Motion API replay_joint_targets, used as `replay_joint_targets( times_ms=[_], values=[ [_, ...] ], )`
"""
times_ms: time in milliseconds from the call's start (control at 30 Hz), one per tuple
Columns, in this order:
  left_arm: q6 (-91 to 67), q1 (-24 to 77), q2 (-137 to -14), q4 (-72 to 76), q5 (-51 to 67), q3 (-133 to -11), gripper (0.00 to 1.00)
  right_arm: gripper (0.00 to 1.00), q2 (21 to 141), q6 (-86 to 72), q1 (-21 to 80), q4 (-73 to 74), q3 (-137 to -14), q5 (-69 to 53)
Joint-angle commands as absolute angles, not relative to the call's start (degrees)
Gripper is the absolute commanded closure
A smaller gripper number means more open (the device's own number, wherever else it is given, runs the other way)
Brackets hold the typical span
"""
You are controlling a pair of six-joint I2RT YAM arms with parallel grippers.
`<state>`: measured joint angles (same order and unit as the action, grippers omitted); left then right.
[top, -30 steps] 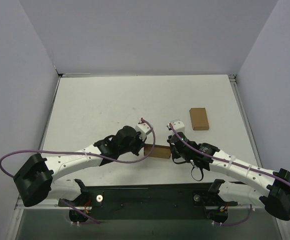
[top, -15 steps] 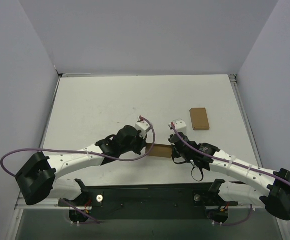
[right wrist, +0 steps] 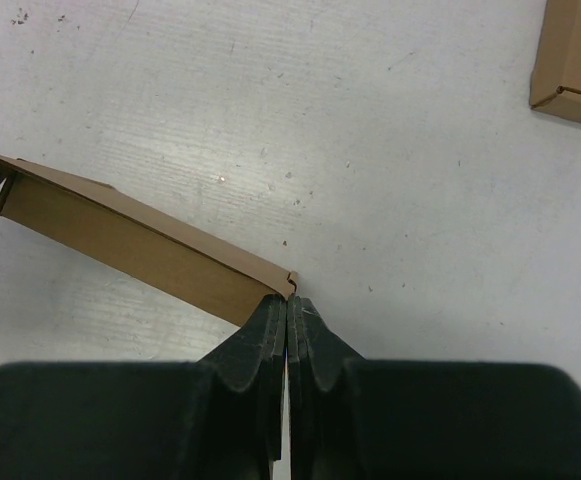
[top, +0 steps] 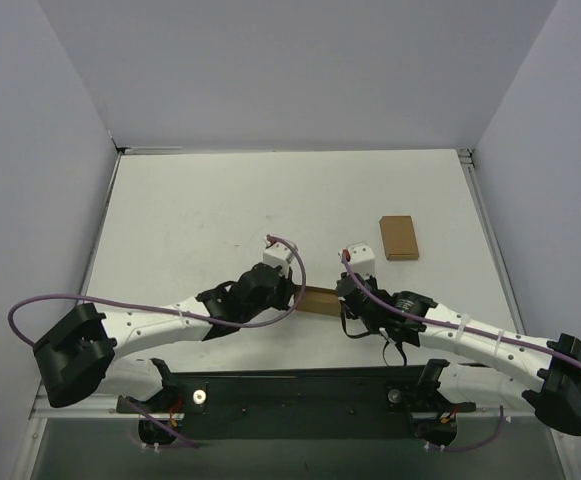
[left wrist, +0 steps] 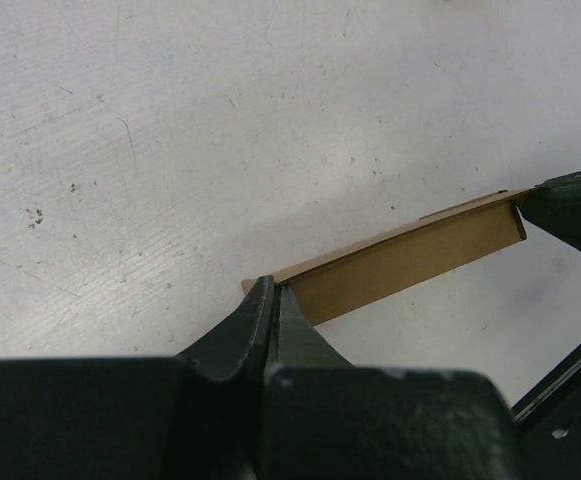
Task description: Fold the paper box
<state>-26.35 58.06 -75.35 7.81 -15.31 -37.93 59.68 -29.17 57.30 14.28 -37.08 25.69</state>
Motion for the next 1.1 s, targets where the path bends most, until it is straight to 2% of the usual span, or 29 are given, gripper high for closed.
replay_joint_targets(
  times_ms=[0, 1067],
  values=[
    [-30.7, 60.7, -76.5, 11.3, -19.2, -36.5, 1.0, 1.0, 59.7, -31.3, 58.4, 13.1, -37.8, 27.8],
    [-37.0, 65.6, -76.9, 15.6, -24.2, -28.2, 1.0, 1.0, 59.6, -31.8, 58.5, 13.0, -37.4, 28.0]
  ],
)
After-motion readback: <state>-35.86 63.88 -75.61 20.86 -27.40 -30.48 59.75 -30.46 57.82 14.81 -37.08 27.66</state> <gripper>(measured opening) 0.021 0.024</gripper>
